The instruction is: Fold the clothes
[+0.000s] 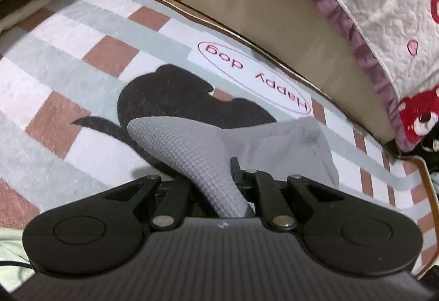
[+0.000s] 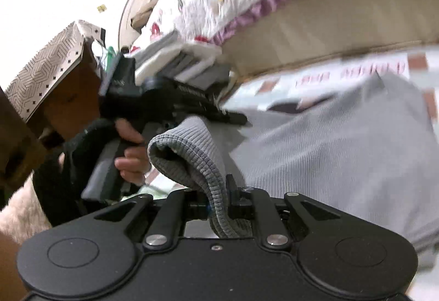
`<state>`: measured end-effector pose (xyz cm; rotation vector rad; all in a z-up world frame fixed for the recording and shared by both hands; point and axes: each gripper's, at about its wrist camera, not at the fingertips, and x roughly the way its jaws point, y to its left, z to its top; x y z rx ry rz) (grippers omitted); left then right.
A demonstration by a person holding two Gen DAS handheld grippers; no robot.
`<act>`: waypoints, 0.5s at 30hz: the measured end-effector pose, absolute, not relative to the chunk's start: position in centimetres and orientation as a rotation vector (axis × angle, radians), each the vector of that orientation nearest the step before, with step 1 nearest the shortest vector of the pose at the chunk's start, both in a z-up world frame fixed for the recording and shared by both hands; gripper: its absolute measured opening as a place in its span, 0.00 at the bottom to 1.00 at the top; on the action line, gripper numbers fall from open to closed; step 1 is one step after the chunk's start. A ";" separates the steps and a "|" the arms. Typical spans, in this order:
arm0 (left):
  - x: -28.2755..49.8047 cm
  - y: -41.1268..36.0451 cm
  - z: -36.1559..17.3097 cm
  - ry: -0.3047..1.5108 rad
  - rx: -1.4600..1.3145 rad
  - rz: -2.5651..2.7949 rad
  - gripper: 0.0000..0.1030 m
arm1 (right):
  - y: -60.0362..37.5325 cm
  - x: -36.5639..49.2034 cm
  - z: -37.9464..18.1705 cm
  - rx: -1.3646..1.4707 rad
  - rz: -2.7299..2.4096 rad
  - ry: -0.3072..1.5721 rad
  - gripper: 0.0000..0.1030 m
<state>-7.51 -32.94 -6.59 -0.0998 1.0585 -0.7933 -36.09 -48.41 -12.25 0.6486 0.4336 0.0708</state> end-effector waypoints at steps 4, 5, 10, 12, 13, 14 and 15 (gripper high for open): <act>-8.5 -37.0 -5.8 1.004 -0.027 -0.862 0.06 | -48.1 -36.9 -14.0 0.792 -0.009 0.374 0.13; -8.7 -38.3 -5.5 0.989 -0.007 -0.886 0.06 | -48.5 -37.3 -14.1 0.833 -0.021 0.338 0.13; -10.1 -45.7 -4.1 0.975 0.086 -1.066 0.06 | -51.1 -40.3 -15.2 0.987 -0.142 0.174 0.13; -10.6 -48.5 -5.4 1.010 0.129 -1.073 0.07 | -52.2 -41.4 -15.9 1.035 -0.220 0.138 0.13; -10.9 -49.7 -6.2 1.031 0.145 -1.067 0.08 | -52.7 -41.9 -16.3 1.061 -0.262 0.128 0.13; -11.1 -50.9 -7.1 1.053 0.156 -1.062 0.08 | -53.1 -42.2 -16.7 1.075 -0.314 0.139 0.13; -11.4 -51.7 -8.1 1.069 0.158 -1.063 0.09 | -53.4 -42.4 -17.1 1.089 -0.367 0.151 0.13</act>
